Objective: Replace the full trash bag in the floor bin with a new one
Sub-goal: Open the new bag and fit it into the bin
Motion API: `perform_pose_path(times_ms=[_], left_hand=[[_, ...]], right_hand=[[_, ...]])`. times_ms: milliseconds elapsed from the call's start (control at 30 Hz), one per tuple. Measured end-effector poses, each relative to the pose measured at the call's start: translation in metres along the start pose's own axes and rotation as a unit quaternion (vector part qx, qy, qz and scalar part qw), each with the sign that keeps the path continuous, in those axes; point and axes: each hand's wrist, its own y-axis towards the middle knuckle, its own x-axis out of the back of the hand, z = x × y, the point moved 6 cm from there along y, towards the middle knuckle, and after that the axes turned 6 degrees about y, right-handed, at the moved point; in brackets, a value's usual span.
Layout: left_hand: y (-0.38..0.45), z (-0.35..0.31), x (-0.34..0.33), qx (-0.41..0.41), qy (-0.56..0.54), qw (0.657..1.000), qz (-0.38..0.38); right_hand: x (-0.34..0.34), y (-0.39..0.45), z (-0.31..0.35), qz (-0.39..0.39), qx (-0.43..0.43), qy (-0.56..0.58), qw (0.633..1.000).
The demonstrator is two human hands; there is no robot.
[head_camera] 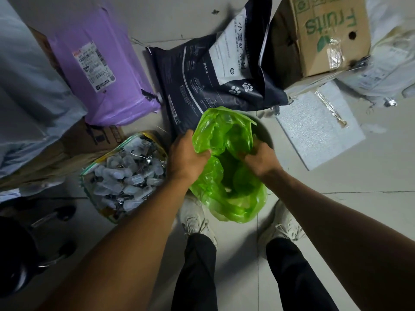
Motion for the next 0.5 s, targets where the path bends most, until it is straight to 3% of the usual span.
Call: perform_pose_path(times_ms=[167,267,367,500], left_hand=[[-0.006,0.002,0.019,0.031,-0.097,0.995,-0.011],[-0.008,-0.002,0.026,-0.013,-0.072,0.996,-0.044],[-0.003,-0.004,0.025,-0.065,-0.030,0.995,-0.067],[0.007,-0.006,0.019,-0.074,-0.026,0.996,-0.038]], right_hand=[[0.029,-0.018,0.014,-0.069,0.054,0.025,0.996],[0.046,-0.017,0.012,-0.121,0.061,0.076,0.988],[0.060,-0.009,0.013,-0.168,0.075,0.054,0.981],[0.064,0.006,0.016,-0.158,0.100,0.041,0.982]])
